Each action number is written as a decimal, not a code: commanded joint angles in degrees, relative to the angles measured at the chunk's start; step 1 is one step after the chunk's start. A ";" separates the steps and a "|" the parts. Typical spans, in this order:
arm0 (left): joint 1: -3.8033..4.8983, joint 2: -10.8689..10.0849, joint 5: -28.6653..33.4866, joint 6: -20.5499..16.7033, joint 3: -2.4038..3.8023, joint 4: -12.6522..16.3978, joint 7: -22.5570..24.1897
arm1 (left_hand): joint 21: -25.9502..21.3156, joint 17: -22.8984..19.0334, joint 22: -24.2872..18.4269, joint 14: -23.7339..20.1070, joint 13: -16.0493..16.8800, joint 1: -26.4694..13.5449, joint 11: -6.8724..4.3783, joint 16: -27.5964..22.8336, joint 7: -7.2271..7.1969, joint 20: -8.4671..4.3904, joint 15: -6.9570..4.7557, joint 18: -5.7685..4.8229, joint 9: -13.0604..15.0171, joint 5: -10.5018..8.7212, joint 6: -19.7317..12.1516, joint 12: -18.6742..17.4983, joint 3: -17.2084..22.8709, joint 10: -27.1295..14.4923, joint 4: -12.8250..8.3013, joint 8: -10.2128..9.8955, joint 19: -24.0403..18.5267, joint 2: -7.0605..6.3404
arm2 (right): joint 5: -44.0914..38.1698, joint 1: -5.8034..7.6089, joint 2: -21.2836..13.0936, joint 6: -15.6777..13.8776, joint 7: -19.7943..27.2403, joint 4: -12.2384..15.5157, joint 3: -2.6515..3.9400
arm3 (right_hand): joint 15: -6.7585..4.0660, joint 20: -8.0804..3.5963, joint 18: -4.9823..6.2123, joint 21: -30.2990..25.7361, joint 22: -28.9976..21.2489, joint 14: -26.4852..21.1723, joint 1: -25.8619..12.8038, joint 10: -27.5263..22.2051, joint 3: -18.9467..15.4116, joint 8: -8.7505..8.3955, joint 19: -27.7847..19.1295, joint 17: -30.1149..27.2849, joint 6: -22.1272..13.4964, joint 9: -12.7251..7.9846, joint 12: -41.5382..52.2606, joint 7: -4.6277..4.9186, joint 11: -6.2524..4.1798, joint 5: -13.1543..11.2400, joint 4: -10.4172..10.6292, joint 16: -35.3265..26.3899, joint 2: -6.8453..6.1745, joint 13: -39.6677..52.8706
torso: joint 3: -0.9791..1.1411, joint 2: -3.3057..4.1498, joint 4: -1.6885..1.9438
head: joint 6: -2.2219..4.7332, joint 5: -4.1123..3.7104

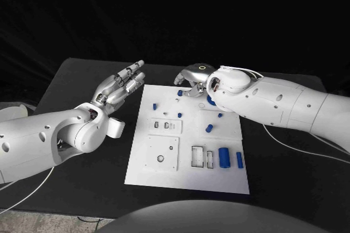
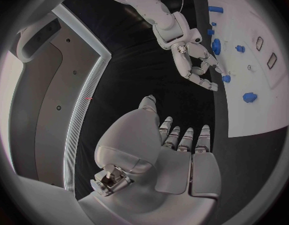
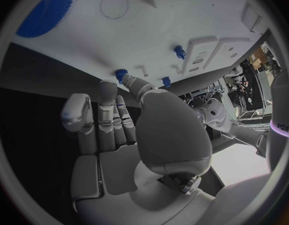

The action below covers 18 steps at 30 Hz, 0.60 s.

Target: Assemble the parts on the task board

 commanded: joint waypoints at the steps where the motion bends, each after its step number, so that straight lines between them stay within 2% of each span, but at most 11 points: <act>1: 0.02 -0.18 0.43 1.25 0.03 0.14 0.15 | 0.30 -0.08 0.08 0.07 0.06 0.67 0.38 -0.19 0.02 0.40 0.36 1.02 0.08 0.21 0.55 0.05 0.35 -0.08 0.02 0.25 -0.18 0.12 | 1.08 0.85 -1.38 -4.66 1.05 1.32 0.12 | -0.02 -0.27 0.82 -0.38 -0.12 -0.58 0.75 0.64 -0.36 0.23 -0.48 -0.57 0.61 -0.06 0.97 0.92 -0.17 0.20 -0.09 -0.57 0.48 0.30 | -0.01 0.07 -0.11 | 0.00 -0.03; 5: 0.02 -0.39 0.44 1.26 0.03 0.14 0.11 | 0.30 -0.08 0.08 0.08 0.06 0.81 0.42 -0.18 0.07 0.42 0.38 1.02 0.08 0.37 0.64 0.05 0.40 -0.08 -0.04 0.28 -0.18 0.07 | 1.84 2.64 -5.25 -6.34 0.82 5.32 0.19 | 0.09 -0.25 0.52 0.44 1.10 0.16 1.13 3.33 -0.26 0.76 0.37 0.53 2.16 -0.13 3.11 1.81 0.26 0.97 -0.01 0.50 0.90 0.77 | -0.05 0.02 -0.02 | 0.00 -0.24; 8: 0.03 -0.52 0.44 1.12 0.03 0.21 0.63 | 0.33 -0.06 0.09 0.12 0.08 0.95 0.41 -0.16 0.05 0.43 0.42 1.03 0.10 0.53 0.83 0.06 0.46 -0.03 -0.09 0.33 -0.14 0.04 | 2.11 3.97 -8.98 -5.75 -0.08 9.32 0.20 | 0.17 -0.17 0.53 0.38 1.22 0.12 1.01 5.90 0.00 1.26 0.42 0.26 3.66 -0.14 4.72 1.93 0.35 0.94 0.39 0.46 1.09 1.14 | -0.05 0.14 -0.14 | 0.00 0.18; 10: 0.03 -0.51 0.39 1.04 0.03 0.26 1.26 | 0.49 0.04 0.17 0.38 0.14 1.45 0.19 -0.05 -0.17 0.46 0.50 1.07 0.13 0.98 1.19 0.12 0.71 0.18 -0.21 0.44 0.06 0.00 | 2.34 4.58 -11.68 -4.81 -0.65 12.04 0.20 | 0.10 -0.16 0.81 -0.68 0.23 -0.93 0.98 8.26 0.44 2.12 -0.40 -1.98 5.80 0.08 6.01 1.62 0.08 0.87 0.73 -1.15 1.29 1.46 | -0.01 0.16 -0.20 | 0.00 0.38; 14: 0.02 -0.49 -0.15 0.99 0.03 0.37 1.92 | 0.68 0.14 0.26 0.65 0.21 1.94 0.01 0.07 -0.40 0.45 0.52 1.10 0.15 1.34 1.45 0.19 0.94 0.42 -0.26 0.53 0.31 -0.08 | 2.29 5.04 -15.42 -3.47 -1.16 15.14 0.16 | 0.00 -0.24 1.12 -2.06 -0.93 -2.08 0.96 9.83 0.87 2.25 -1.43 -4.18 6.70 0.01 6.83 1.42 -0.20 0.68 1.05 -2.94 1.33 1.61 | -0.05 0.16 -0.20 | 0.00 0.29; 16: 0.02 -0.52 -0.43 0.97 0.03 0.34 2.13 | 0.70 0.14 0.26 0.67 0.21 1.99 0.00 0.08 -0.42 0.44 0.52 1.10 0.15 1.36 1.47 0.19 0.96 0.45 -0.26 0.54 0.33 -0.09 | 2.22 5.03 -17.12 -2.22 -1.44 16.14 0.10 | -0.06 -0.31 1.32 -2.99 -1.70 -2.37 0.85 11.47 0.87 2.01 -2.10 -4.40 6.66 -0.16 7.86 1.28 -0.47 0.17 1.25 -3.31 1.27 2.01 | -0.02 0.16 -0.38 | 0.00 0.56; 18: 0.01 -0.52 -0.58 0.96 0.03 0.23 2.35 | 0.71 0.15 0.26 0.69 0.23 2.05 -0.02 0.09 -0.44 0.44 0.52 1.10 0.16 1.41 1.60 0.21 0.99 0.49 -0.25 0.57 0.34 -0.09 | 2.20 4.86 -18.40 -1.14 -1.84 16.70 0.05 | -0.11 -0.36 1.78 -5.02 -3.62 -3.13 0.71 12.82 0.70 1.70 -3.67 -4.78 6.46 -0.35 8.97 1.20 -0.69 -0.29 1.44 -4.10 1.20 2.57 | 0.08 0.21 -0.53 | 0.00 0.66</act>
